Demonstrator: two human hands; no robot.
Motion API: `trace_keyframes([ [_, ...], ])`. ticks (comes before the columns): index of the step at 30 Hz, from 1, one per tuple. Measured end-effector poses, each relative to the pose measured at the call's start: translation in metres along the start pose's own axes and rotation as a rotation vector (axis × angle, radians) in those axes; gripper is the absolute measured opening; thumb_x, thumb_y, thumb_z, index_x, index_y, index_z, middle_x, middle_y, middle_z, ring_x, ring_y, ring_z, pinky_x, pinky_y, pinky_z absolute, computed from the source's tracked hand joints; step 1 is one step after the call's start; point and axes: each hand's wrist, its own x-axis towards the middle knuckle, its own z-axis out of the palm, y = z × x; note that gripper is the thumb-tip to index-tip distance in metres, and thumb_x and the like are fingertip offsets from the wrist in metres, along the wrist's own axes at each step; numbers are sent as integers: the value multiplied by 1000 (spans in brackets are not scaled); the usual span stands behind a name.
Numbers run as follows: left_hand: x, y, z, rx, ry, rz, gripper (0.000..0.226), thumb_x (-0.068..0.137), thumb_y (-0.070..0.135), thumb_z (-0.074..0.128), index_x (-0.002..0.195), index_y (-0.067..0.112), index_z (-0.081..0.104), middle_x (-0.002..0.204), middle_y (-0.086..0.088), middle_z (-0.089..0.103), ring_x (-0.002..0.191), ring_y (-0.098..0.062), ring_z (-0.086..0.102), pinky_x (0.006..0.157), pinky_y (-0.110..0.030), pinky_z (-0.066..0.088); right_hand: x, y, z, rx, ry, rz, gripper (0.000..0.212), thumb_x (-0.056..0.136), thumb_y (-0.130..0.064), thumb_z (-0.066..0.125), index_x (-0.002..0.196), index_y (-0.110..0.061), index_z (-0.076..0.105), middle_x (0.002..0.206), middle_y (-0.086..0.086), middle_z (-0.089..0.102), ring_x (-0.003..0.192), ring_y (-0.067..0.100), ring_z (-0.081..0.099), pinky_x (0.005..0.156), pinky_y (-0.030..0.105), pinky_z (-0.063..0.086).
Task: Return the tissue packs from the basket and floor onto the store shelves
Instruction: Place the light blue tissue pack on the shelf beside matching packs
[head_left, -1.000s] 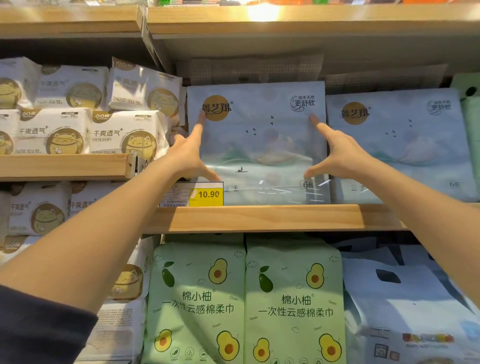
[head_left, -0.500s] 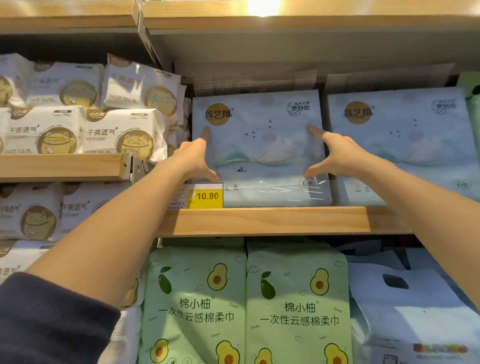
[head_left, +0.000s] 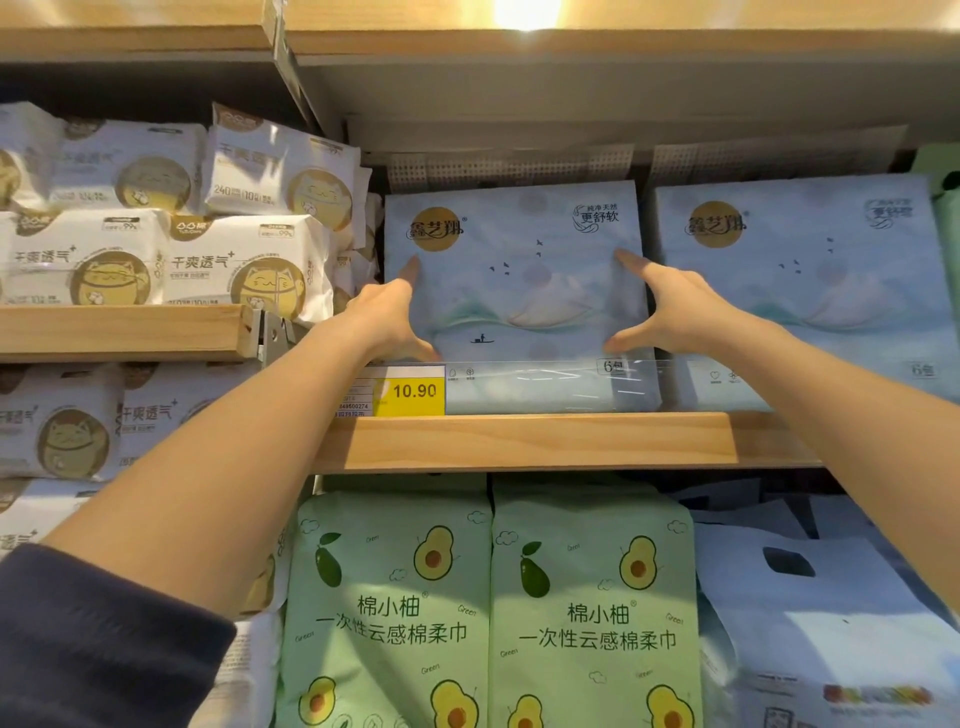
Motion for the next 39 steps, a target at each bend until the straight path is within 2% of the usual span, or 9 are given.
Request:
trace_keyframes([
  [4, -6, 2, -3, -7, 12, -1, 116, 68, 38, 78, 148, 15, -3, 145, -20, 33, 128, -37, 38, 97, -42, 39, -3, 0, -4, 6, 5, -5, 108, 66, -32, 80, 148, -26, 9, 148, 12, 32, 134, 33, 29, 102, 44, 36],
  [9, -10, 3, -5, -27, 34, 0, 108, 70, 41, 76, 147, 13, 6, 142, -20, 35, 125, -37, 39, 93, -41, 40, -9, -2, -8, -10, 14, -15, 103, 69, -31, 78, 148, -24, 12, 147, 12, 35, 133, 33, 30, 101, 44, 36],
  [13, -14, 4, -7, -42, 56, -8, 95, 79, 48, 64, 146, 9, 9, 142, -23, 33, 126, -37, 38, 95, -43, 39, -15, -2, -10, -36, 40, -18, 93, 76, -33, 72, 147, -23, 15, 141, 15, 41, 127, 34, 37, 96, 45, 39],
  [18, -21, 7, -10, -87, 105, 12, 83, 87, 50, 51, 147, 11, 9, 146, -25, 24, 136, -37, 25, 103, -45, 30, -24, -3, -13, -41, 63, -32, 80, 83, -36, 64, 147, -23, 18, 137, 16, 43, 121, 35, 43, 96, 46, 40],
  [21, -27, 8, -12, -105, 123, 37, 74, 90, 47, 46, 146, 12, 12, 147, -24, 24, 136, -36, 25, 105, -44, 29, -29, -4, -16, -38, 59, -39, 76, 84, -37, 61, 146, -22, 20, 140, 15, 42, 124, 34, 42, 99, 47, 39],
  [31, -59, 13, -24, -119, 155, 65, 64, 93, 40, 43, 146, 13, 18, 149, -17, 28, 136, -30, 28, 106, -42, 28, -55, -10, -36, -20, 34, -55, 63, 89, -38, 54, 143, -22, 26, 147, 10, 36, 132, 31, 36, 106, 49, 34],
  [39, -108, 32, -42, -99, 160, 35, 60, 94, 39, 43, 144, 11, 25, 146, -15, 32, 134, -28, 31, 107, -41, 27, -101, 1, -67, 37, 5, -66, 62, 89, -38, 54, 143, -22, 28, 147, 9, 36, 131, 30, 37, 106, 48, 32],
])
